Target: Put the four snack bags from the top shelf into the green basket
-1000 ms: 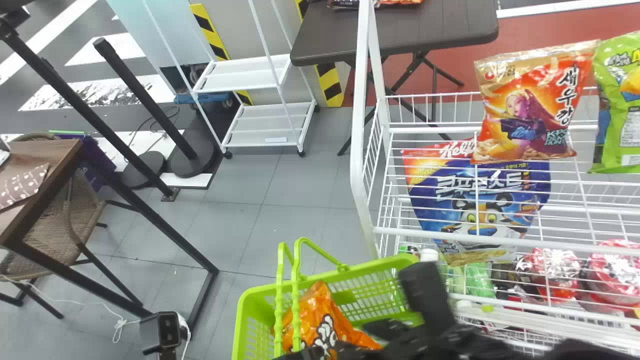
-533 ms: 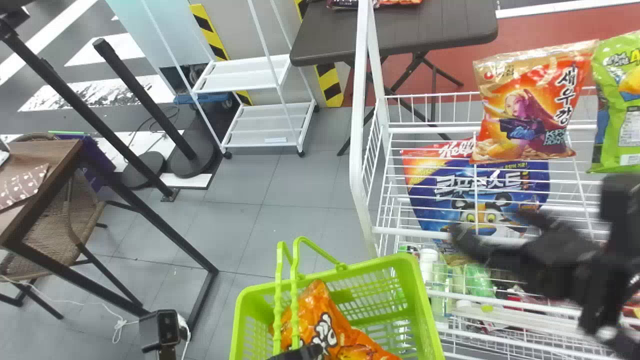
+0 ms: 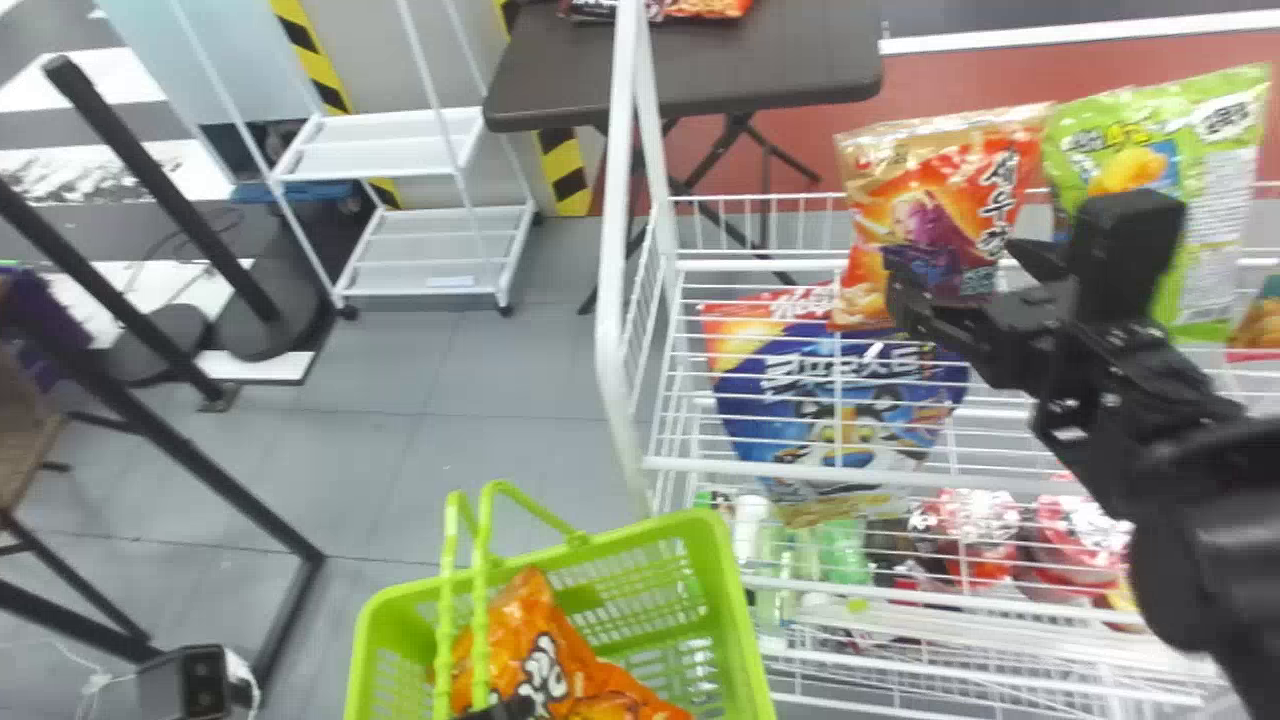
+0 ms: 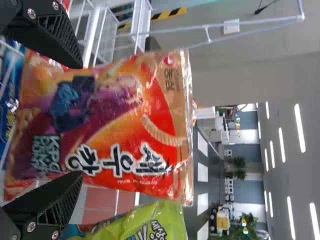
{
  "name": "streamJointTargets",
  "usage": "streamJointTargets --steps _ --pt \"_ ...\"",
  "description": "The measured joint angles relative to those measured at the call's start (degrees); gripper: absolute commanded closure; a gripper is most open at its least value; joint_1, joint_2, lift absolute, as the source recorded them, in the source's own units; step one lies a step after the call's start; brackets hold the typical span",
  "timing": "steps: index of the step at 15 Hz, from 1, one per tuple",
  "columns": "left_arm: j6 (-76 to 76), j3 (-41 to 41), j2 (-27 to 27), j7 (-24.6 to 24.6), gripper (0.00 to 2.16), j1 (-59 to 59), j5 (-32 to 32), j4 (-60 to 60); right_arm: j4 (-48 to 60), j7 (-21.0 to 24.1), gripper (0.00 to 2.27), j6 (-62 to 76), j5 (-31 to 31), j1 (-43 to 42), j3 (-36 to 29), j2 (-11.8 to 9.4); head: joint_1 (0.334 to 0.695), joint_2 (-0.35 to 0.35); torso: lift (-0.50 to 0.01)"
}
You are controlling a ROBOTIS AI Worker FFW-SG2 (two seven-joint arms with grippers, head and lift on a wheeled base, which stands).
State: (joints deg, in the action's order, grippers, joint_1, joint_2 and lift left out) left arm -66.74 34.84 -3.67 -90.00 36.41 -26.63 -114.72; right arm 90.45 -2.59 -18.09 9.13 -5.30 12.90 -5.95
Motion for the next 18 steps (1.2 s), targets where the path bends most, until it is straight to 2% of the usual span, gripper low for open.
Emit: streamJointTargets --steps 1,2,3,4,9,13,17,18 --pt "0.0 0.0 0.0 0.0 2.15 -0.1 0.0 0.1 -3.5 0.1 0.44 1.6 -0.2 -2.3 0.3 0.5 0.695 0.157 0.000" --pt "0.0 0.0 0.0 0.0 2.15 -0.1 0.0 0.2 -6.8 -0.1 0.89 2.7 -0.4 -4.7 0.9 0.8 0.695 0.157 0.000" --pt "0.0 0.0 0.0 0.0 2.15 -0.1 0.0 0.2 -8.9 -0.5 1.85 2.7 -0.5 -6.4 1.9 1.0 0.695 0.162 0.000" --pt "0.0 0.0 0.0 0.0 2.15 -0.1 0.0 0.2 -9.7 -0.4 2.18 1.6 -0.5 -7.2 2.9 1.0 0.695 0.179 0.000" --pt "0.0 0.6 0.0 0.0 2.15 0.2 0.0 0.2 -5.2 0.8 2.25 -0.1 -1.0 -3.3 3.2 1.5 0.695 0.203 0.000" --pt "0.0 0.3 0.0 0.0 2.15 0.2 -0.1 0.1 3.1 -0.7 2.25 0.4 -1.0 2.7 1.1 1.0 0.695 0.198 0.000" --pt "0.0 0.3 -0.1 0.0 2.15 0.2 0.0 0.0 19.5 -3.4 2.25 -1.0 0.0 14.0 -1.9 0.8 0.695 0.202 0.000" --pt "0.0 0.4 -0.1 0.0 2.15 0.2 0.0 0.0 25.0 -4.9 2.25 -2.7 0.7 17.8 -2.4 0.8 0.695 0.223 0.000"
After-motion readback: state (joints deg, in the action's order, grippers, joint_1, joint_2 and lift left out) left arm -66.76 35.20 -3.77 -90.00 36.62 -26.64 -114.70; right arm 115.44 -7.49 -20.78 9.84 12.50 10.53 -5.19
